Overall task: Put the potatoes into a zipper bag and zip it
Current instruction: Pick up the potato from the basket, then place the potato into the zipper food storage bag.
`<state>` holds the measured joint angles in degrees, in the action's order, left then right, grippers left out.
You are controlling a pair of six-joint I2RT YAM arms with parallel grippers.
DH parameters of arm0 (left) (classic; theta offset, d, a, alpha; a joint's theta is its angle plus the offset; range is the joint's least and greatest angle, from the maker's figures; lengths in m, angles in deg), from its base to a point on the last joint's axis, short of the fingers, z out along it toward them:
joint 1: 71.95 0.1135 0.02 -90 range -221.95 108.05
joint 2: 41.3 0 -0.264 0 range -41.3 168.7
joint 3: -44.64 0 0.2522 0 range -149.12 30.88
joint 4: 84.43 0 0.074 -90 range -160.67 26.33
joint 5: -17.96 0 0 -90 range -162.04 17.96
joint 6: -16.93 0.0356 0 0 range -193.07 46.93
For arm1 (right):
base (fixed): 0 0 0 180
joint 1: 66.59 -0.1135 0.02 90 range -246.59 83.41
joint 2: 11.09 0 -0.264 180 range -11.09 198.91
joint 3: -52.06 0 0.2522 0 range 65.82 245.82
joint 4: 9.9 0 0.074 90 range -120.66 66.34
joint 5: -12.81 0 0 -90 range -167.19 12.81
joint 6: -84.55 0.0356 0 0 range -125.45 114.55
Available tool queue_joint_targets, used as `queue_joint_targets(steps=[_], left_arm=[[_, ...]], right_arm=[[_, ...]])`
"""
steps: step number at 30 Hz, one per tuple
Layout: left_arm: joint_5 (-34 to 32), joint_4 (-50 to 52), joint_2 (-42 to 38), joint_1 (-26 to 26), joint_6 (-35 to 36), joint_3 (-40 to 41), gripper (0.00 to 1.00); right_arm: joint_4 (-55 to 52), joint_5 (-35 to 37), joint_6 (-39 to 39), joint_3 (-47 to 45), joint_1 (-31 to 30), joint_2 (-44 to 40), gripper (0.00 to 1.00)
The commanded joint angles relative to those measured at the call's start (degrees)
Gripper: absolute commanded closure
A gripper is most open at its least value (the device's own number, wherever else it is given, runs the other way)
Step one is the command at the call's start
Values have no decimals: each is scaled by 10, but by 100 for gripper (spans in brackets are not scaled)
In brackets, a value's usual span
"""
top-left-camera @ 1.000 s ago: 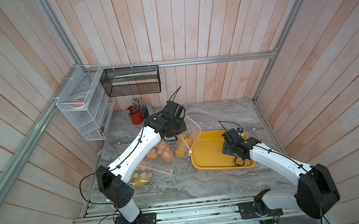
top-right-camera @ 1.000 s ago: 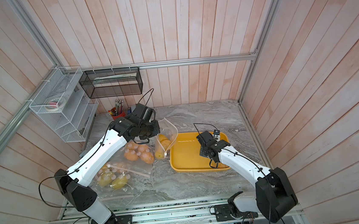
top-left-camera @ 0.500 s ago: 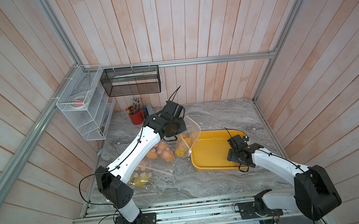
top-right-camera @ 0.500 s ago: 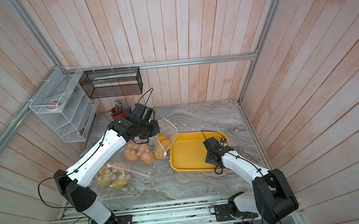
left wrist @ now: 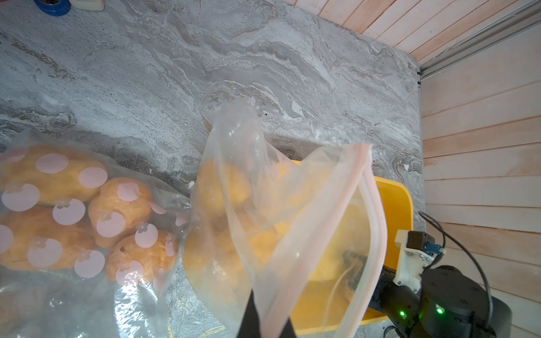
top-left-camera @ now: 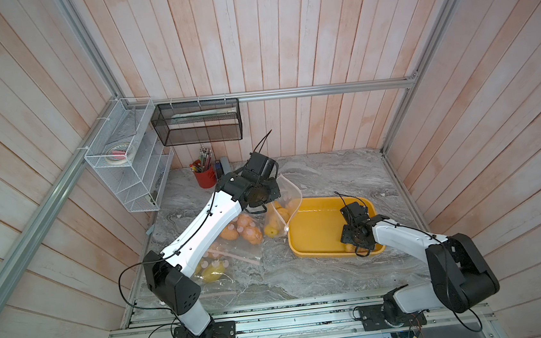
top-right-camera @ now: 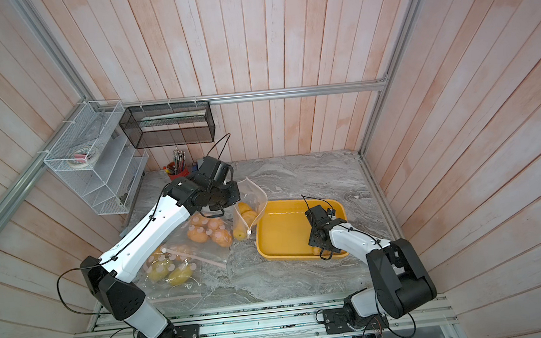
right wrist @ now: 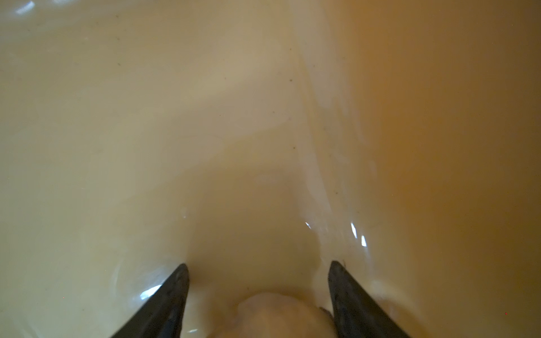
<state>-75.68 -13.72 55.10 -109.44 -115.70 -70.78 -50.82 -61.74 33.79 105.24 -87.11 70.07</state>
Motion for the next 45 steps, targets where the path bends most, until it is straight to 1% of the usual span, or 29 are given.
queue_joint_targets(steps=[1,6,14,25,30,34,38,42,45], left_arm=[[-8,-15,-21,3,8,3,100],[-7,-16,-20,3,8,4,100],[4,-22,-23,3,10,8,100],[22,-31,-22,3,13,13,100],[25,-34,-24,3,13,16,100],[23,-33,-23,3,13,16,100],[22,-32,-21,3,13,14,100],[21,-33,-24,3,14,15,100],[17,-33,-24,3,14,16,100]], right_arm=[[11,-54,0,-2,-2,-7,35],[8,-79,-3,-3,-2,-57,43],[-3,-112,-6,15,-1,-147,44],[16,-187,-8,53,-3,-208,49],[41,-244,-5,89,-11,-233,52],[54,-249,-4,143,-53,-236,54],[87,-241,-9,196,-101,-221,56],[116,-240,-20,249,-126,-168,58],[142,-253,-28,283,-141,-118,60]])
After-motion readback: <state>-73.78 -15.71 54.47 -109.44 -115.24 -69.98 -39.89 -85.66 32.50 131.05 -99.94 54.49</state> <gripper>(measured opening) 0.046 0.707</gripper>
